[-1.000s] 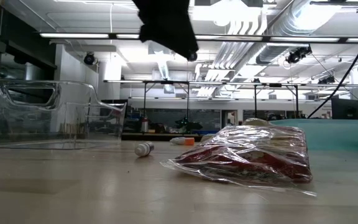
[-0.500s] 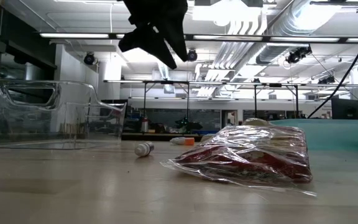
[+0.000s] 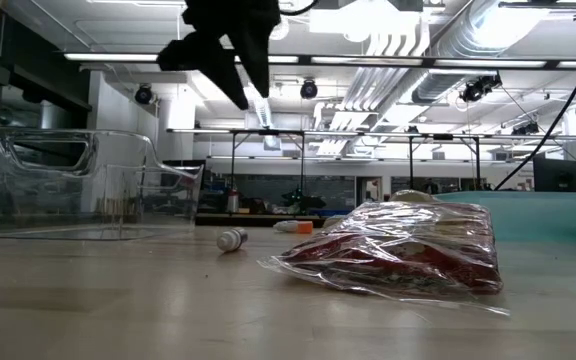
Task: Pick & Place Food Item
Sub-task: Put the red food coloring bottle into the red bin
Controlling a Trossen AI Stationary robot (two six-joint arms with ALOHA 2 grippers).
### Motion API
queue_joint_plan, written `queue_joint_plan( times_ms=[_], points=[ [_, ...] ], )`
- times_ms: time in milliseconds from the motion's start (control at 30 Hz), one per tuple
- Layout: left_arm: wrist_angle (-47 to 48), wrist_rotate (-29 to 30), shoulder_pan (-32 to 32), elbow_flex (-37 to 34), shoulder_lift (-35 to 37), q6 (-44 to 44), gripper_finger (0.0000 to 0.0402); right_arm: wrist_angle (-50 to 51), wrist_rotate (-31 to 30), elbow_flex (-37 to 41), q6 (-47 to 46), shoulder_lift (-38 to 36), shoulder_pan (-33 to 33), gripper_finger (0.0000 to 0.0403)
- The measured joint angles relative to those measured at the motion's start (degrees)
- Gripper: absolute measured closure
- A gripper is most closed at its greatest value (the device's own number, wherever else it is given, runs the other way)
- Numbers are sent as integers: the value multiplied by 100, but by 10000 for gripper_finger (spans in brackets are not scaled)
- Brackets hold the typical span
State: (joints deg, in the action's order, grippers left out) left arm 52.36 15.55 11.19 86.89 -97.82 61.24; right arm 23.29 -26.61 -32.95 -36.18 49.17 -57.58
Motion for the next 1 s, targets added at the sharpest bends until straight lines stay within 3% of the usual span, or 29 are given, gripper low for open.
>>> queue_joint_plan(
  times_ms=[733,1000],
  points=[
    [-411,-1036,114,2,-1192,1514,261,-52,1,0,1,2,-2,284],
    [-415,-1080,104,-2,-1277,1856,261,-128,0,0,2,2,0,284]
  ],
)
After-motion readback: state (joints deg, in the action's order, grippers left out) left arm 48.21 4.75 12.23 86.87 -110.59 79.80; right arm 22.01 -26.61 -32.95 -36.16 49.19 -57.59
